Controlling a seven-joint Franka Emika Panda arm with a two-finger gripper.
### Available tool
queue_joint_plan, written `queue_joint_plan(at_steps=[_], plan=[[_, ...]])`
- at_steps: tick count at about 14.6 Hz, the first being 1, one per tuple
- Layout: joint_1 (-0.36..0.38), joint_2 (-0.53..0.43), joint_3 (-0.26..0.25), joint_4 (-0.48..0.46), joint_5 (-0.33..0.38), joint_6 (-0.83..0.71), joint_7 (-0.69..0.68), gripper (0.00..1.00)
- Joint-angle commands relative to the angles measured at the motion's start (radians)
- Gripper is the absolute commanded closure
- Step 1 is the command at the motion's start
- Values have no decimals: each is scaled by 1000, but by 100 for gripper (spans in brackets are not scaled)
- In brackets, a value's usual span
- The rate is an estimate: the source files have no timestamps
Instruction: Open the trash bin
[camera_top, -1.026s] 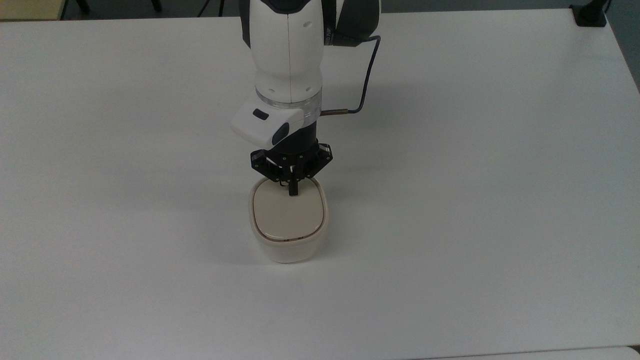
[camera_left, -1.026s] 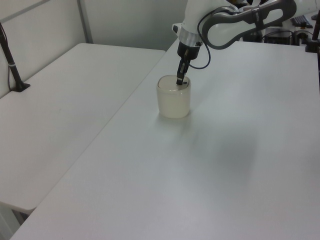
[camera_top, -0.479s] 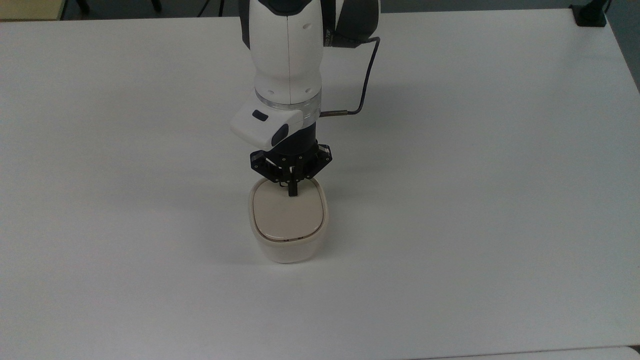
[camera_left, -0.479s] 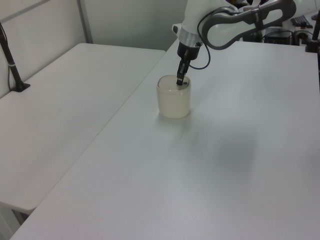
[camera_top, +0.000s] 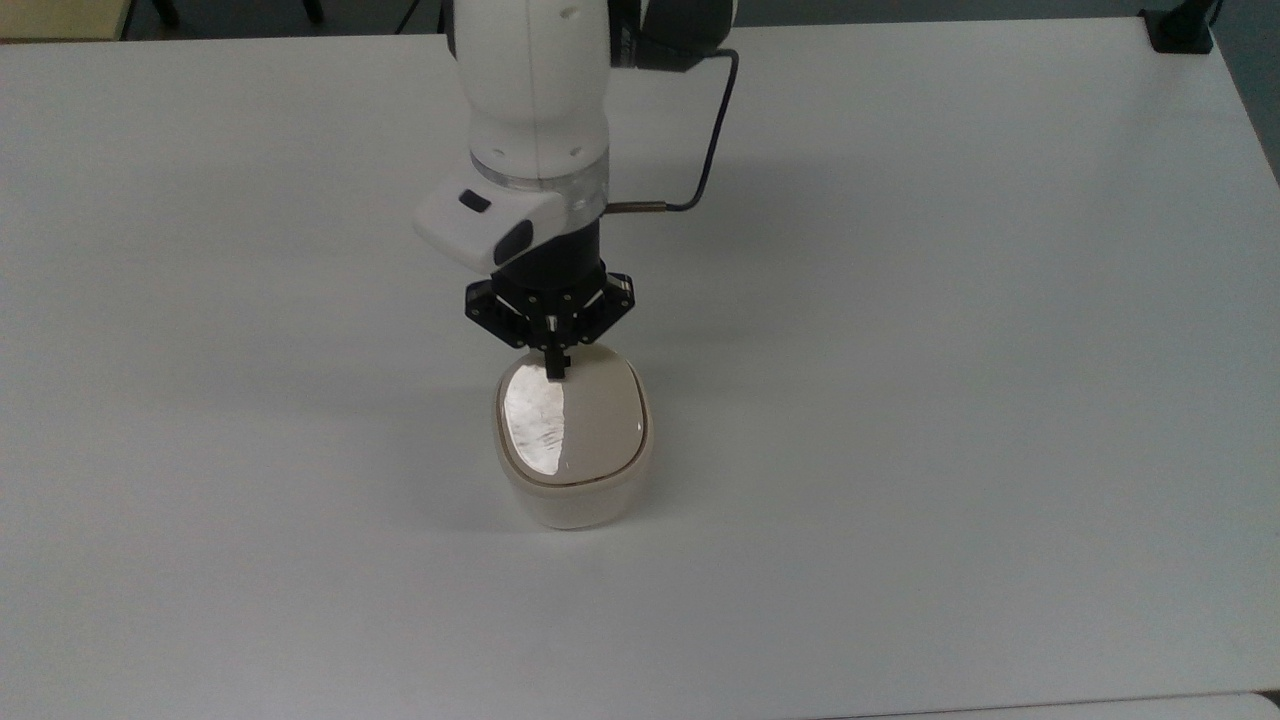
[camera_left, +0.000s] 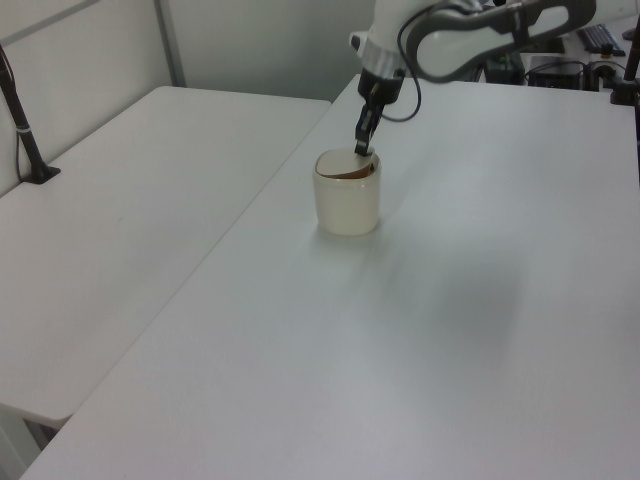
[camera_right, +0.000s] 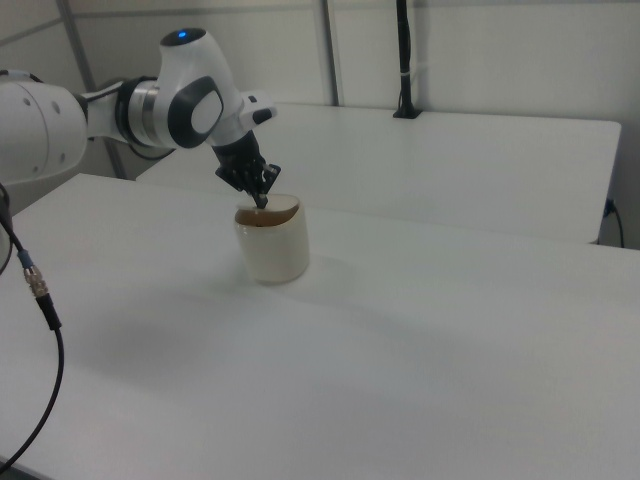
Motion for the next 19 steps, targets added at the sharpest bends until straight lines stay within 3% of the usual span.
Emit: queue_joint_plan(at_steps=[1, 5, 8, 11, 12, 13, 14, 15, 19], plan=[[-45, -145, -6, -26, 27, -180, -4, 99], [-51, -231, -9, -29, 7, -369, -9, 99], [-39, -291, -6, -38, -51, -493, -9, 98], [-32, -317, -6, -38, -68, -538, -7, 93], [-34, -320, -7, -35, -68, -561, -6, 83], [-36, -326, -7, -35, -70, -581, -6, 48], [-37, -325, -6, -36, -74, -581, -6, 5], [-36, -325, -4, -36, -96, -583, -6, 0], [-45, -325, -4, -38, -93, -570, 3, 0]])
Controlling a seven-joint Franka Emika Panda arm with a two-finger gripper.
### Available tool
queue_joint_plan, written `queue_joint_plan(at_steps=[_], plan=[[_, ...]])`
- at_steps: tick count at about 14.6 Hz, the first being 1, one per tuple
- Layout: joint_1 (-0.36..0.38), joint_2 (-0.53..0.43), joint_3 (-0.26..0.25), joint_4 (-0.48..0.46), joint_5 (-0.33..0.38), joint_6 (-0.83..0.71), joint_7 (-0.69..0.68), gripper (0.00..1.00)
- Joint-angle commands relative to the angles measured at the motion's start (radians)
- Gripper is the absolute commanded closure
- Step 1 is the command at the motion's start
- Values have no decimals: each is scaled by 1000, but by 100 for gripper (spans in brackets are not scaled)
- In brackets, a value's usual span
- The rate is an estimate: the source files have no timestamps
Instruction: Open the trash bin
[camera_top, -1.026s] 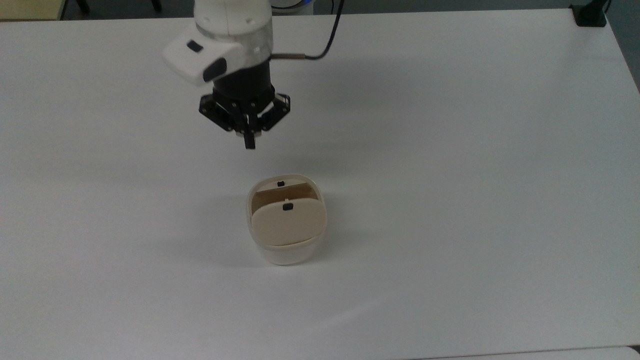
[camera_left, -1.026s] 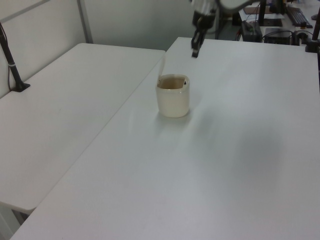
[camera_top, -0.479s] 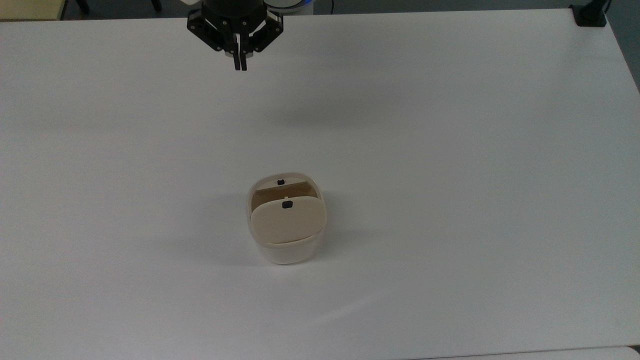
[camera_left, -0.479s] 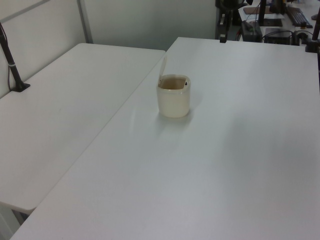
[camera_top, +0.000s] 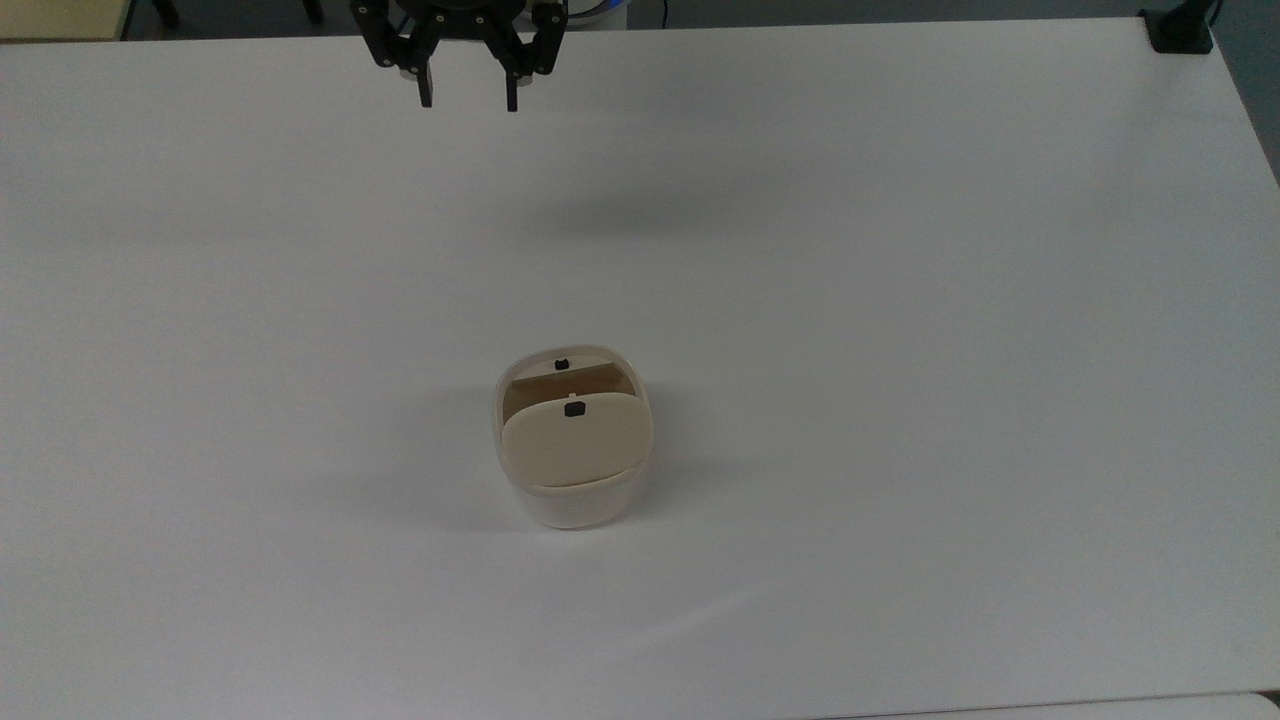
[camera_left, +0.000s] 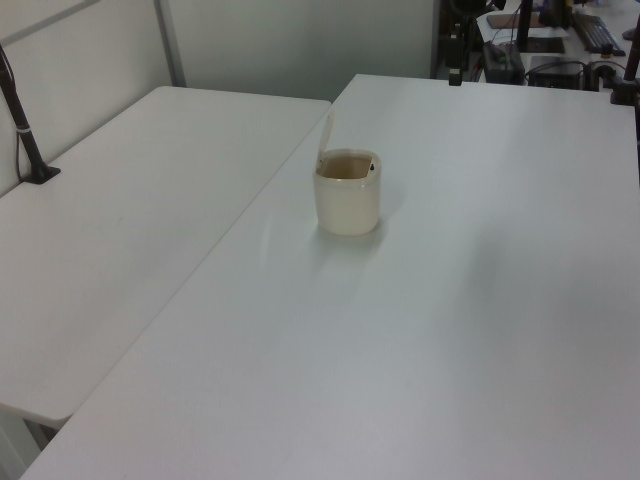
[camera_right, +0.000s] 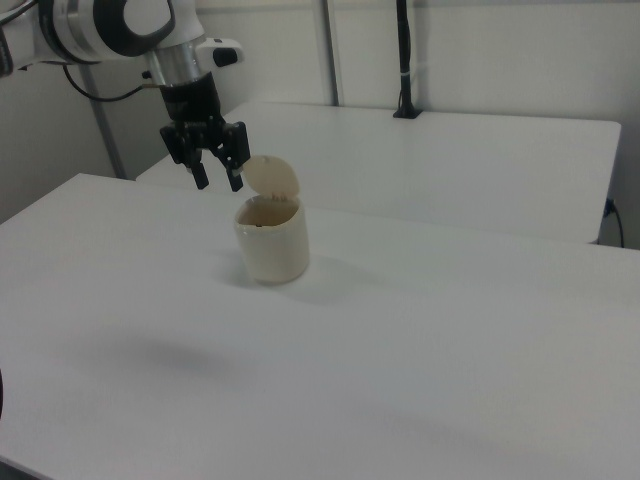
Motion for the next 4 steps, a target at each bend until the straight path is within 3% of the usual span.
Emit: queue_joint_plan(at_steps=[1, 4], plan=[[-1, -30, -2, -30, -11, -1, 4, 0], [-3, -31, -4, -26, -11, -2, 6, 0]])
